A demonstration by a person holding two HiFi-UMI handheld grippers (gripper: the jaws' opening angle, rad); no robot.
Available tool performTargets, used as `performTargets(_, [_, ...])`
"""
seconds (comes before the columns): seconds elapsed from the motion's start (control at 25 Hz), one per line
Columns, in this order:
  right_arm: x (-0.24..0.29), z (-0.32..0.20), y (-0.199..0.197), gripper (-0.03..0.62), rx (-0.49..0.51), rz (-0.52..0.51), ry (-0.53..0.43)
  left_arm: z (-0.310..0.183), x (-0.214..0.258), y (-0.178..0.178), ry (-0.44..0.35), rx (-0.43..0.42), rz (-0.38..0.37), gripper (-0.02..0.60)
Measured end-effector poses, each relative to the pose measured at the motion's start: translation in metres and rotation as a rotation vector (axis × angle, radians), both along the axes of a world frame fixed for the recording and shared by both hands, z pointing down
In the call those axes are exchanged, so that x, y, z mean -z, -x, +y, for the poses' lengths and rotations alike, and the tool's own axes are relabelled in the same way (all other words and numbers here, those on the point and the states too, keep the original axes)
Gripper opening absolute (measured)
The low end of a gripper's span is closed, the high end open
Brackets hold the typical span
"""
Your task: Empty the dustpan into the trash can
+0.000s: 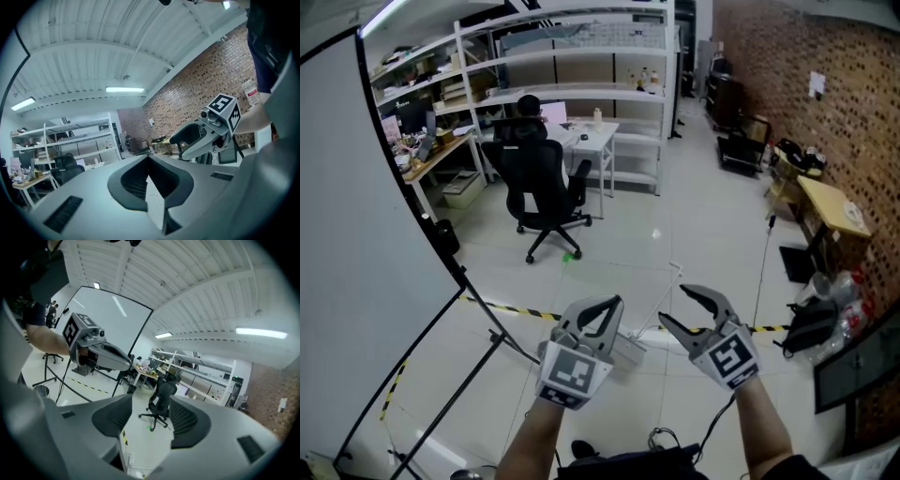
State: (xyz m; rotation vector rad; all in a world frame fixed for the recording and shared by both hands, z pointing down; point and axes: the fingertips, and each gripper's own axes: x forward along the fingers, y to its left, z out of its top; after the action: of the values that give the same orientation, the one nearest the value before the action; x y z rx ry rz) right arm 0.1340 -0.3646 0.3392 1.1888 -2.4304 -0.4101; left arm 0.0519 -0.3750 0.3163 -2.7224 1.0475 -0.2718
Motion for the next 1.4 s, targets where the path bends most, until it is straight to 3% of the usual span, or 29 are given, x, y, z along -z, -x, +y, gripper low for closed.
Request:
performTargets(0.24, [0.001, 0.035, -0.061, 0.142, 0.053, -0.005, -0.009, 0.027, 0.000, -0.074, -0.011, 0.002, 0.010, -0.002])
performTargets(0.4, [-0.004, 0.053, -0.103, 0.008, 0.057, -0.023, -0.011, 0.046, -0.008, -0.117, -0.008, 0.004, 0.006, -0.002])
performTargets(0.64, [-0.004, 0.072, -0.138, 0.006, 0.086, -0.057, 0.003, 0.069, -0.012, -0.157, -0.004, 0.007, -0.017, -0.002])
performTargets(0.88, [-0.009, 0.090, -0.142, 0.006, 0.116, -0.090, 0.021, 0.091, -0.016, -0.160, 0.010, 0.032, -0.035, -0.002])
performTargets(1.16, [-0.014, 0.100, -0.122, 0.006, 0.148, -0.090, 0.045, 0.104, -0.017, -0.137, 0.027, 0.070, -0.034, -0.002])
performTargets(1.4, [-0.010, 0.107, -0.104, 0.006, 0.141, -0.089, 0.058, 0.113, -0.007, -0.123, 0.019, 0.046, -0.027, -0.002])
